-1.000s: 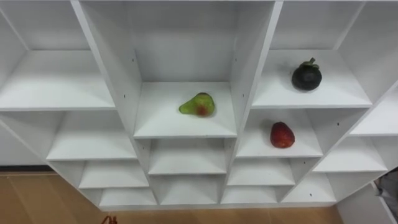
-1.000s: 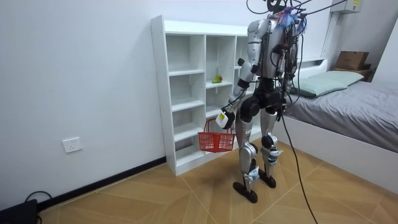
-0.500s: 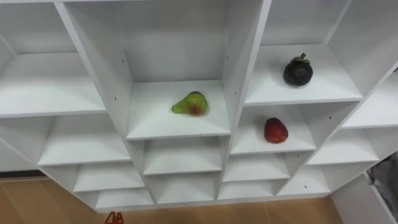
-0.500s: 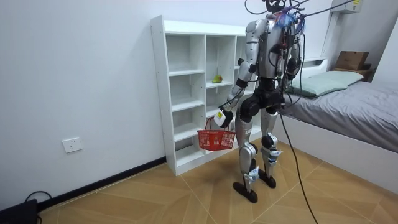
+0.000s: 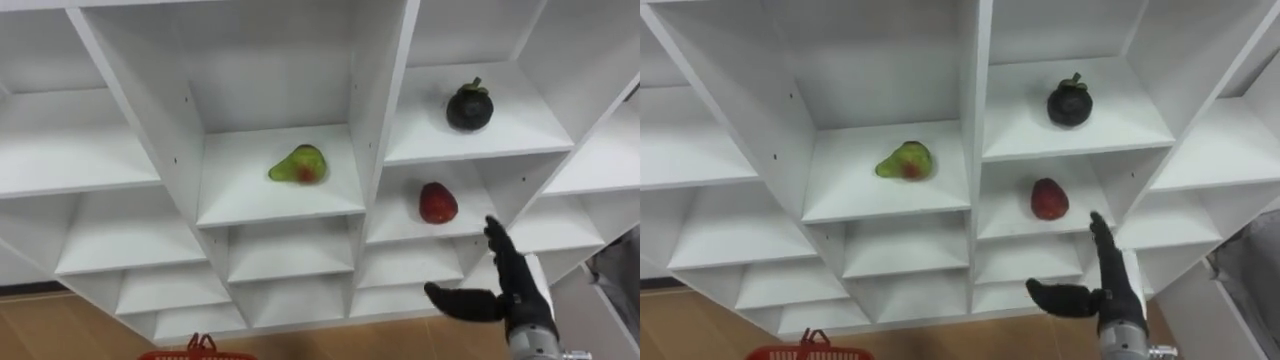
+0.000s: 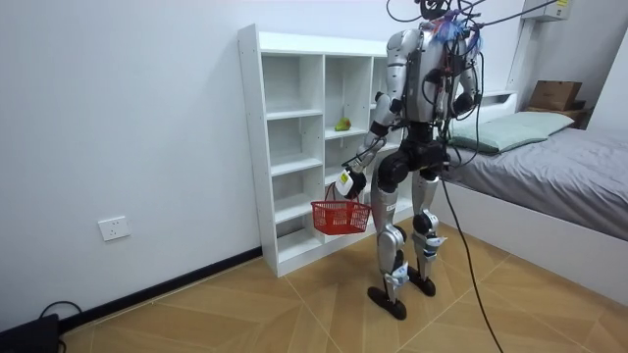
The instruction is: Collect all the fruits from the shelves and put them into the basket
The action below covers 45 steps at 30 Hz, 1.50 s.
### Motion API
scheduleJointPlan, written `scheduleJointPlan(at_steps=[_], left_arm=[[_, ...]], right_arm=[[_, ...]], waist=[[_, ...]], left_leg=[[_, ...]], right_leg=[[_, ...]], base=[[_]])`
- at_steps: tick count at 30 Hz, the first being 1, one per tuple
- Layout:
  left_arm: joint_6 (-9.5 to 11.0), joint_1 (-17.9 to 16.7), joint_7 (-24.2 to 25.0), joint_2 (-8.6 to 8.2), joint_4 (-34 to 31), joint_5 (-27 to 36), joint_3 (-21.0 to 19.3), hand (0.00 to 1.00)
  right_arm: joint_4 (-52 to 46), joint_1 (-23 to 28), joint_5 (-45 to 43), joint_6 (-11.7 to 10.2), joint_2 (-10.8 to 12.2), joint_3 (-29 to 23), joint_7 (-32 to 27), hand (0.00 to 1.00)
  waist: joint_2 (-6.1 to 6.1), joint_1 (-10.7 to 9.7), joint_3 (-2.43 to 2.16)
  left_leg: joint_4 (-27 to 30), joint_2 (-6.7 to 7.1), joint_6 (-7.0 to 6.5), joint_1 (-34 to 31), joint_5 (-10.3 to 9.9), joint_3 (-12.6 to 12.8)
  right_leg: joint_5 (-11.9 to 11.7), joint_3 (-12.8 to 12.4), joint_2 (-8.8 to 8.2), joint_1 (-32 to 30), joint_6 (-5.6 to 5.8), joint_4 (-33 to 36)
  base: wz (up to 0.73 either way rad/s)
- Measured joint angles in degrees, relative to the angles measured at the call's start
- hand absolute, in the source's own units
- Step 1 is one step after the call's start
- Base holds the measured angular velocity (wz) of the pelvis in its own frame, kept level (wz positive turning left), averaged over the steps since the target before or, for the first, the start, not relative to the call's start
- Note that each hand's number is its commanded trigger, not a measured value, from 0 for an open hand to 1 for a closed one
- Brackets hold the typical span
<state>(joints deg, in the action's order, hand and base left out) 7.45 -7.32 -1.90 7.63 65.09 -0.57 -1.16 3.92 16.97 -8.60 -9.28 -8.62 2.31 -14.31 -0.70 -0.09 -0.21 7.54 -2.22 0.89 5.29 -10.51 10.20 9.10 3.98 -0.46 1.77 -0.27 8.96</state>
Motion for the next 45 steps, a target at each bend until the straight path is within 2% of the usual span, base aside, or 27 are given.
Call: scheduleJointPlan(at_steps=[2, 9, 14, 23, 30, 34, 40, 45], left_arm=[[0.4, -0.1, 0.1, -0.12, 0.1, 0.0, 0.3, 1.0], [0.7, 0.0, 0.5, 0.04, 0.2, 0.0, 0.4, 1.0], [0.6, -0.1, 1.1, 0.51, 0.2, 1.1, 2.2, 1.0], [0.1, 0.0, 1.1, 0.95, 0.2, 1.2, 3.7, 1.0], [0.1, 0.0, 0.7, 1.04, 0.2, 3.2, 5.3, 1.0], [0.1, 0.1, 0.2, 1.18, 0.2, 3.4, 5.9, 1.0], [0.0, 0.1, 0.5, 1.71, 0.1, 3.3, 5.8, 1.0], [0.0, 0.2, 1.4, 2.39, 0.0, 3.3, 5.8, 1.0]], right_arm=[[-3.3, 0.0, -1.1, -1.3, -0.1, 0.1, -1.6, 0.0], [-9.1, 0.0, -2.2, -1.8, -1.0, 0.4, -6.0, 0.0], [-13.2, -0.4, -3.1, -3.0, -1.2, 1.3, -8.4, 0.0], [-13.6, -0.7, -2.9, -3.3, -1.3, 2.1, -12.8, 0.0], [-13.6, -2.3, -2.6, -3.2, -1.4, 3.8, -13.2, 0.0], [-13.6, -3.2, -0.9, -3.2, -2.9, 4.3, -13.0, 0.0], [-13.4, -5.4, -1.0, -3.2, -3.2, 4.1, -13.1, 0.0], [-13.3, -5.8, -1.1, -3.2, -5.1, 3.9, -13.1, 0.0]], waist=[[-0.06, 0.4, 0.0], [0.26, 0.4, 0.13], [0.58, 0.6, 0.08], [0.7, 0.6, 0.05], [1.13, 0.5, 0.26], [1.4, 0.6, 0.35], [1.68, 0.6, 0.44], [2.05, 0.9, 0.57]], left_leg=[[0.0, -0.01, 0.0, 0.4, 0.0, 0.5], [0.0, -0.05, 0.0, 0.2, 0.0, 0.6], [-0.1, -0.11, 0.0, 0.0, 0.0, 0.6], [-0.1, -0.21, -0.01, -0.5, 0.0, 0.6], [0.0, -0.22, -0.01, -0.4, 0.0, 0.6], [0.1, -0.22, -0.01, -0.5, 0.0, 0.6], [0.1, -0.22, -0.01, -0.5, 0.0, 0.6], [0.1, -0.22, -0.01, -0.6, 0.0, 0.6]], right_leg=[[0.0, -0.6, 0.04, 0.2, 0.0, 0.0], [0.0, -0.7, 0.08, 0.2, -0.01, 0.3], [0.0, -0.7, 0.18, -0.6, 0.0, 0.8], [-0.1, -0.7, 0.28, -0.7, -0.06, 0.9], [-0.2, -0.7, 0.26, -0.7, -0.08, 0.9], [-0.2, -0.7, 0.24, -0.7, -0.08, 0.9], [-0.2, -0.6, 0.25, -0.7, -0.08, 0.8], [-0.2, -0.6, 0.24, -0.7, -0.08, 0.7]], base=[[-0.14], [-0.01], [0.0], [0.0], [0.0], [0.0], [0.0], [0.0]])
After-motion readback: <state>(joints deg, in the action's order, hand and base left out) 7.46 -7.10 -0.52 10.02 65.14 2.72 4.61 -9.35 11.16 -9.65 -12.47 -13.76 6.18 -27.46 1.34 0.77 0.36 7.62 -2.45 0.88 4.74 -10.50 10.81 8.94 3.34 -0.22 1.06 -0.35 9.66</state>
